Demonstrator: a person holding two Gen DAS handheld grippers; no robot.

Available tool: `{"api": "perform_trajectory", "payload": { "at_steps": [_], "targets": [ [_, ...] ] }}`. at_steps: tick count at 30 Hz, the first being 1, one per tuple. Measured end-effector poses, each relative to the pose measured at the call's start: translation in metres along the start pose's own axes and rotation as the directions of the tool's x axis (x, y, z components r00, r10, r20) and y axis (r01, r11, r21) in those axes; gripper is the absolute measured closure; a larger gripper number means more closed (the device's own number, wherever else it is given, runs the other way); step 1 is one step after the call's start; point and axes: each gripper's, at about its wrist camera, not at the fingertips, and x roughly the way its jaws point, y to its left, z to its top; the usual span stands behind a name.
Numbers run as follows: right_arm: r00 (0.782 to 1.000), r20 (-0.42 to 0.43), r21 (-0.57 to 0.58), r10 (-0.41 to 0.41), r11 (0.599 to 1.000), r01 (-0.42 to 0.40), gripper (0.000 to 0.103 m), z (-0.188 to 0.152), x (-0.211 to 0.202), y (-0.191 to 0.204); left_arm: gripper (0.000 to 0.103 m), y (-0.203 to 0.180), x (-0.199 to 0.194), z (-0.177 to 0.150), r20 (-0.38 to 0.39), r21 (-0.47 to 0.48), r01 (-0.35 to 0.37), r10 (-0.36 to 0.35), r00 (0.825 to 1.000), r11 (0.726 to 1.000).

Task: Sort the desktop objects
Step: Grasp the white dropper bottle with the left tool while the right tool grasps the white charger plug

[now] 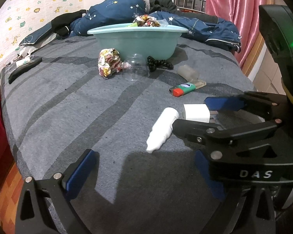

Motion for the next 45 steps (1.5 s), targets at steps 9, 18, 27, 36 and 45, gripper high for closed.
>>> {"api": "perform_trajectory", "payload": {
  "at_steps": [9, 18, 27, 36, 45],
  "targets": [
    [1.000, 0.002, -0.030, 0.019, 0.999, -0.019, 0.063, -0.003, -0.002, 0.006, 0.000, -0.003, 0.001, 0.003, 0.002, 0.001, 0.005, -0.005, 1.000, 1.000],
    [0.999, 0.035, 0.010, -0.004, 1.000, 0.004, 0.063, 0.003, -0.017, -0.011, 0.000, -0.004, 0.006, 0.010, 0.003, -0.010, 0.013, -0.013, 1.000, 1.000],
    [0.998, 0.049, 0.038, -0.031, 0.999, 0.029, 0.063, 0.002, -0.025, -0.027, 0.000, -0.004, 0.014, 0.019, 0.004, -0.018, 0.014, -0.014, 1.000, 1.000],
    [0.998, 0.054, 0.072, -0.018, 0.997, 0.014, 0.063, 0.001, -0.028, -0.034, 0.012, -0.008, 0.017, 0.022, -0.005, 0.006, 0.049, -0.049, 0.999, 0.999],
    [0.997, 0.068, 0.077, -0.035, 0.997, 0.030, 0.063, -0.001, -0.037, -0.035, 0.081, -0.011, 0.015, 0.023, 0.002, 0.026, 0.062, -0.062, 0.998, 0.998]
  ]
}}
